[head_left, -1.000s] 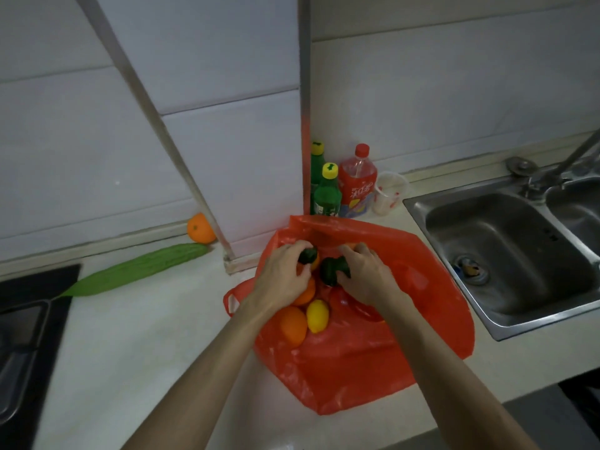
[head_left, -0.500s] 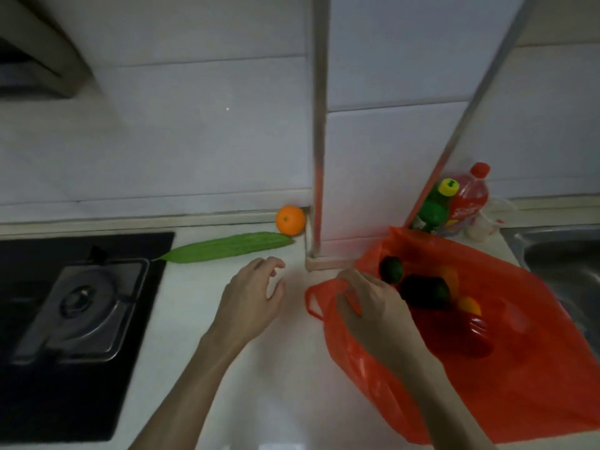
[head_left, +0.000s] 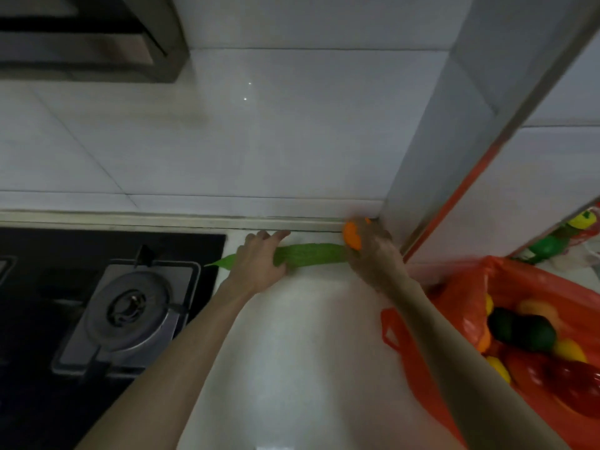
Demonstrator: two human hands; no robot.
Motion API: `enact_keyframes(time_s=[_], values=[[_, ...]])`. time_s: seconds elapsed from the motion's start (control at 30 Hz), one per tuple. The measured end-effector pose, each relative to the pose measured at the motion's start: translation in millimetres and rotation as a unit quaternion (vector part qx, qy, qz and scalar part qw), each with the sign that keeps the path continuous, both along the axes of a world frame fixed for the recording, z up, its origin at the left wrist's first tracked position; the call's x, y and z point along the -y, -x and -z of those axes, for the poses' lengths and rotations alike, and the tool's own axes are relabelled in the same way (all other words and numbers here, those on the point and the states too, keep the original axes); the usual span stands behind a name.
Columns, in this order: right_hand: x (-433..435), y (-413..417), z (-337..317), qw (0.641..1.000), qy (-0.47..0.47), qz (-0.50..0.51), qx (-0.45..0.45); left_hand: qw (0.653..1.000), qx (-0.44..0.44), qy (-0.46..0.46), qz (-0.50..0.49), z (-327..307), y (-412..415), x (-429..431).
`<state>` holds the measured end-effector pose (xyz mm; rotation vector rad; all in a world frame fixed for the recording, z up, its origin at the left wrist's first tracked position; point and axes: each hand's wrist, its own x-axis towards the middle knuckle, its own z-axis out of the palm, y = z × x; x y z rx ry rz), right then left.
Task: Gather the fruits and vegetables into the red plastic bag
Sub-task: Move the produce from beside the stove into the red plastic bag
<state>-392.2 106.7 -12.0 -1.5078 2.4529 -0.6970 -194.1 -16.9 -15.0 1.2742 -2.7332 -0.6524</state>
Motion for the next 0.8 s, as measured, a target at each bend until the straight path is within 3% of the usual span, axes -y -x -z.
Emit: enact_keyframes(time_s=[0.07, 0.17, 0.33, 0.6, 0.8], values=[[16, 8, 10, 0.999, -0.022, 0.020, -0.023, 1.000, 0.024, -0.003, 0.007, 11, 2, 13], [37, 19, 18, 0.990, -0.133, 0.045, -0.013, 0.999, 0.046, -0.017, 0.013, 28, 7, 25], [51, 30, 34, 0.980, -0.185, 0.037, -0.068, 0.997, 0.061, -0.019, 0.043, 49, 15, 32], [50, 40, 49, 0.980, -0.177, 0.054, -0.071, 0.996, 0.069, 0.031, 0.056, 56, 15, 29], [14, 2, 17, 0.998, -0.016, 0.033, -0.047, 0.997, 0.046, 0.035, 0.040, 41, -9, 9]])
